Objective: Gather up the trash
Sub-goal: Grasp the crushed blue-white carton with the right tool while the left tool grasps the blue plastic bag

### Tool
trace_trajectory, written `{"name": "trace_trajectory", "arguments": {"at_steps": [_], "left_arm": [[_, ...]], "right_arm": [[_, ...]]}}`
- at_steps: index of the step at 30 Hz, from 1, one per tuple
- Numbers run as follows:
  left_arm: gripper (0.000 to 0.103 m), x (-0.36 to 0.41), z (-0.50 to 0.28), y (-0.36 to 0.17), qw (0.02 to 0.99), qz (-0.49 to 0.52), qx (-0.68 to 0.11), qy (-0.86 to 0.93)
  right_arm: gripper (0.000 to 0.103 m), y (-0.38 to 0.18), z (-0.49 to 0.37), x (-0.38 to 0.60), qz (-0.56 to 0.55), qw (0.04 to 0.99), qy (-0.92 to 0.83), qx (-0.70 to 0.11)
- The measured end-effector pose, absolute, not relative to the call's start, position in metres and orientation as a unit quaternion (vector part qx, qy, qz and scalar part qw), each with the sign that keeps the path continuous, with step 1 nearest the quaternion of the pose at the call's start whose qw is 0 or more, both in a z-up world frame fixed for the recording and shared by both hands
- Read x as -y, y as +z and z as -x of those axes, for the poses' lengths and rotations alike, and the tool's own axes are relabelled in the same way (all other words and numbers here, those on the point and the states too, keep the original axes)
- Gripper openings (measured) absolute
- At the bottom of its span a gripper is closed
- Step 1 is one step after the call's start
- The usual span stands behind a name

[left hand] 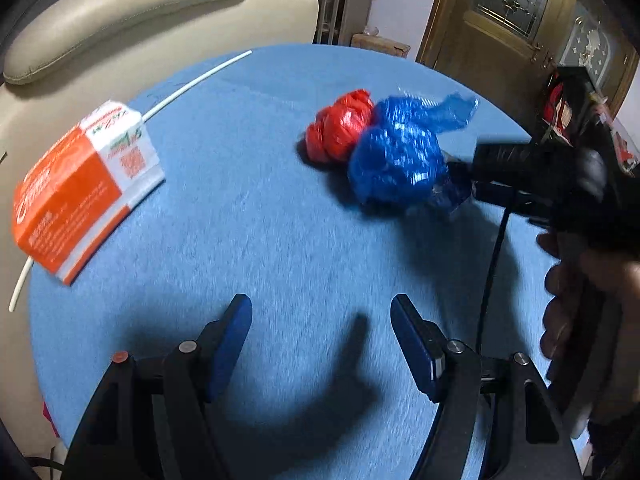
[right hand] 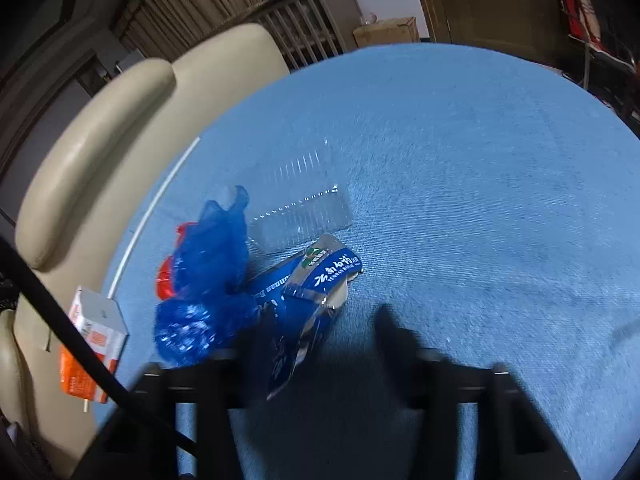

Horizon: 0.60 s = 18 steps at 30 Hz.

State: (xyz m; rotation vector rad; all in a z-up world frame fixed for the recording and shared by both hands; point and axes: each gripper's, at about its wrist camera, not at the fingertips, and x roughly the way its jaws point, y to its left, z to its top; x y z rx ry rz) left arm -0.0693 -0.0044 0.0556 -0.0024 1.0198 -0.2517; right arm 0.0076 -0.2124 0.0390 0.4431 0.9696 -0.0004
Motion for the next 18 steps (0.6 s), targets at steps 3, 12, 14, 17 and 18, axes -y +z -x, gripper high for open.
{"name": "trace_trajectory", "arguments": {"at_steps": [3,12,14,17,18], "left_arm": [[0.073,0.011,0.063,0.062,0.869,-0.002,-0.479,-0.120],[0.075,0.058,0.020,0.068,0.874,-0.014,-0.467,-0.133],[0.075,0.069,0.008,0.065,0.875,-0.021,-0.468,-0.123],[0.075,0.083,-0.010,0.060,0.871,-0.031,-0.475,-0.120],[0.058,0.085,-0.008,0.062,0.870,-0.035,-0.477,-0.121]], "right_arm": [[0.027,0.039,-0.010,0.213,-0.209,0.863,0.010,-0.461],[0.026,0.042,0.046,0.250,-0.205,0.869,-0.015,-0.450],[0.026,0.041,0.059,0.256,-0.209,0.869,-0.018,-0.449],[0.026,0.039,0.074,0.258,-0.214,0.868,-0.018,-0.449],[0.026,0.038,0.078,0.259,-0.215,0.867,-0.018,-0.448]]}}
